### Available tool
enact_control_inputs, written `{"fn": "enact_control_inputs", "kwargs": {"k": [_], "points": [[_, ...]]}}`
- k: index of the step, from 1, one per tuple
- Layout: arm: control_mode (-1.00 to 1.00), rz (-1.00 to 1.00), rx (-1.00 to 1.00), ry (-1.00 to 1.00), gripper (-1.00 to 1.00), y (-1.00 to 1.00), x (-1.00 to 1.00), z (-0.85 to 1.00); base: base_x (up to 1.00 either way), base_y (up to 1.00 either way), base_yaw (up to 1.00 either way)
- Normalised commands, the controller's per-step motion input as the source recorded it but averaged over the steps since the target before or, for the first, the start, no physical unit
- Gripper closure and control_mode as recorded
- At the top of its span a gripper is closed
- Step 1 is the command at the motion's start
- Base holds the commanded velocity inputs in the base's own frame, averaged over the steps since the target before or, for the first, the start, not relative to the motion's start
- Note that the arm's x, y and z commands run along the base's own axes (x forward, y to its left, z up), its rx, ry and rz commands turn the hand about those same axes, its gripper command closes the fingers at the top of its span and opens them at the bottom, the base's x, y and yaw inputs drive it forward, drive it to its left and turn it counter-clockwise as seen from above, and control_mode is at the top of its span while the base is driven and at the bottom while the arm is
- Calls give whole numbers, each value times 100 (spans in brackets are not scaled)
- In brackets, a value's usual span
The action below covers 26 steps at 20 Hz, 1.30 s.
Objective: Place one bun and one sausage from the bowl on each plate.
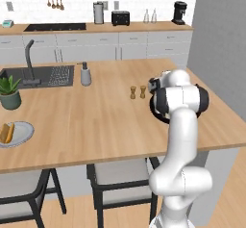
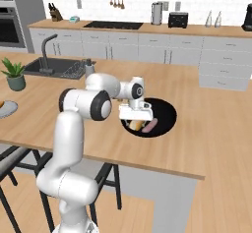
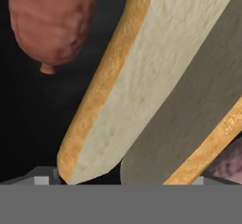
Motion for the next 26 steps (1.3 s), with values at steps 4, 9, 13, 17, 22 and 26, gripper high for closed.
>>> {"fn": "enact_control_inputs", "kwargs": {"k": [4,9,13,17,22,26], "points": [[-100,8,0,-1,-100,0,41,-82,0,0,0],[-100,10,3,1,100,0,6,-30,0,0,0],[-100,5,0,5,100,0,0,-18,0,0,0],[-100,0,0,2,100,0,0,0,0,0,0],[-100,0,4,0,100,0,0,60,0,0,0],[-100,0,12,-1,100,0,-15,100,0,0,0]]}}
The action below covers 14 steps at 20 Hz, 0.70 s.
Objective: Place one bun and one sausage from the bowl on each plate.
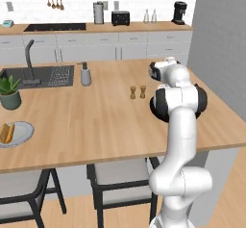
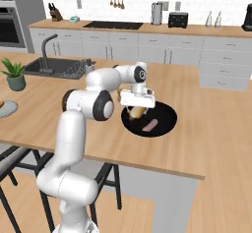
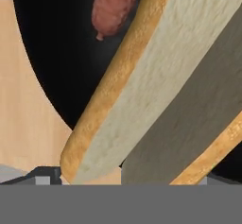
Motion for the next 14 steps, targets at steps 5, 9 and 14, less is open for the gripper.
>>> {"fn": "enact_control_inputs", "kwargs": {"k": [5,9,14], "points": [[-100,0,22,-9,100,0,-96,99,0,0,0],[-100,0,18,-10,100,-1,-100,81,0,0,0],[-100,0,3,-10,100,6,-100,48,0,0,0]]}}
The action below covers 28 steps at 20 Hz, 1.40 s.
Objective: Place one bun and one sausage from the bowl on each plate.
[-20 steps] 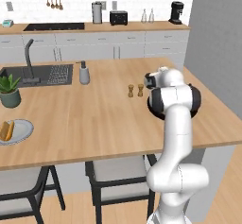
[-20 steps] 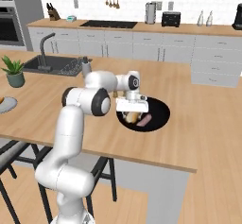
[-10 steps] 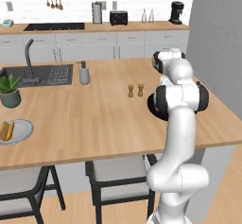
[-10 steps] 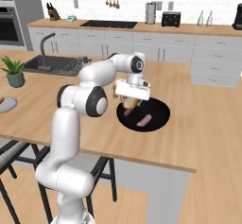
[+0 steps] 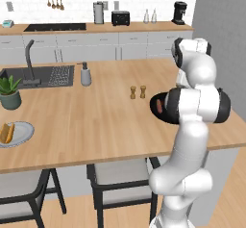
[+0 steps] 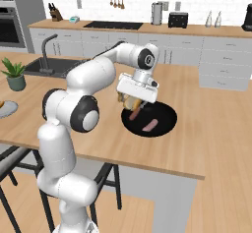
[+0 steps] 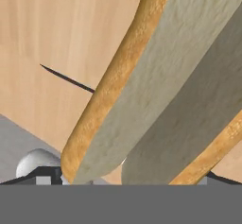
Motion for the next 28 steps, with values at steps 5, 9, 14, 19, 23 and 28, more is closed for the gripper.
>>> {"fn": "enact_control_inputs", "kwargs": {"k": [5,9,14,19,23,28], "points": [[-100,0,0,-2,100,21,-100,0,0,0,0],[-100,0,0,-3,100,27,-100,1,0,0,0],[-100,1,0,0,100,1,-32,0,0,0,0],[100,0,-1,0,100,24,-20,0,-23,38,-2],[100,0,0,0,100,0,0,0,-50,100,-7],[100,0,0,0,100,0,0,0,-38,100,-7]]}}
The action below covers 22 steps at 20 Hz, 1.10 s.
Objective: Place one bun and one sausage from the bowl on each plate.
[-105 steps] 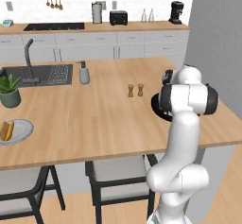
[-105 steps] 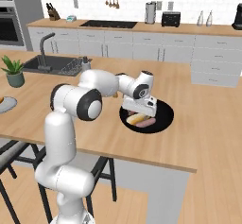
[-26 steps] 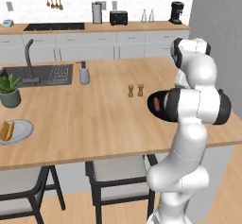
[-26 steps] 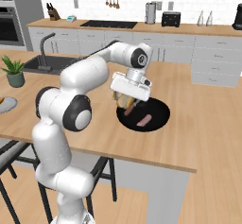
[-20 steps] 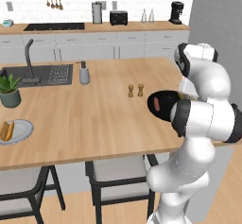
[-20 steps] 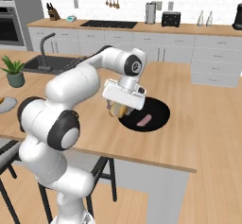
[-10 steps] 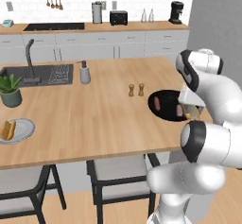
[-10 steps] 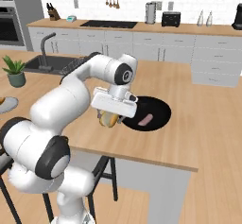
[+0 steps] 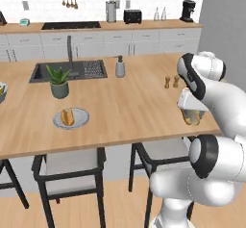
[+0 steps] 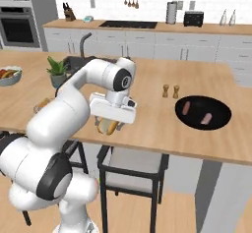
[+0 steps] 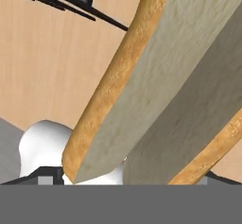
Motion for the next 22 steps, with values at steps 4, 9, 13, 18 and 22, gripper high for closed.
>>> {"fn": "enact_control_inputs", "kwargs": {"k": [4,9,13,18,22], "points": [[100,0,0,0,100,0,0,0,-22,100,-7],[100,0,0,0,100,0,0,0,-2,100,-5],[100,0,0,0,100,0,0,0,0,100,-4],[100,0,0,0,100,0,0,0,0,100,-2],[100,0,0,0,100,0,0,0,3,100,-1]]}}
